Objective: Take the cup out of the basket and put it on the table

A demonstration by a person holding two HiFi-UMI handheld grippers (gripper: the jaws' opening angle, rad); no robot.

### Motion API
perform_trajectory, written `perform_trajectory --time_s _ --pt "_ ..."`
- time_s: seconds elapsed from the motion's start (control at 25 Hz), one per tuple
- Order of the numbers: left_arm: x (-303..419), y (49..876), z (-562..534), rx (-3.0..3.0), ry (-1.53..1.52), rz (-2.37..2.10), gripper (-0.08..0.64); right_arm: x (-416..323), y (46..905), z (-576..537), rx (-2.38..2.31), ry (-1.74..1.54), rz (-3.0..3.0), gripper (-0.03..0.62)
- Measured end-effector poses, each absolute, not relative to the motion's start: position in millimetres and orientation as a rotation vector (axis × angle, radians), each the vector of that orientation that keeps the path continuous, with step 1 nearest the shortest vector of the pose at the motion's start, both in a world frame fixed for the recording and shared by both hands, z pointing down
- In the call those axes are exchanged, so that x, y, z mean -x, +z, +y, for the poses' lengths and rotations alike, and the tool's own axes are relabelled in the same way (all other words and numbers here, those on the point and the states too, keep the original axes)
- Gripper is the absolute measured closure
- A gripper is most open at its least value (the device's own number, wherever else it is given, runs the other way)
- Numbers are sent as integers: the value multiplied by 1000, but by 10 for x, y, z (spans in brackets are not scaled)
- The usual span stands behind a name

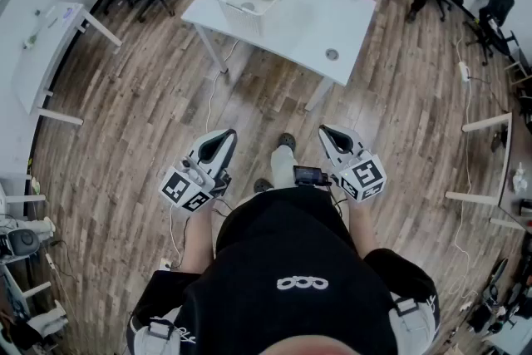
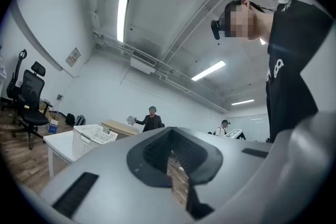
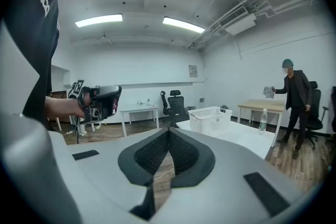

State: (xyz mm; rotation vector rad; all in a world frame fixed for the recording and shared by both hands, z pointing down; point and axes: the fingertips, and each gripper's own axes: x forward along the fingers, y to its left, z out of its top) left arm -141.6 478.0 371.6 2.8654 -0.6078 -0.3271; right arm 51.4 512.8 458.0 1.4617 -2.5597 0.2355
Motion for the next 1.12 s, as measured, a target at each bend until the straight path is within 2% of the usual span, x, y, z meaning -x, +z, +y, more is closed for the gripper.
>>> perform_trajectory --time_s 0.52,0.88,1.12 --pt "1486 3690 4454 -2871 -309 -670 552 -585 4512 4776 -1492 244 -2591 568" --pt "1583 3841 3828 -2854 -238 -768 552 -764 4591 4076 -1497 269 -2599 566" --pt "1384 3754 3196 -2858 -183 -824 552 -1021 4554 3430 -1465 312 -2625 566"
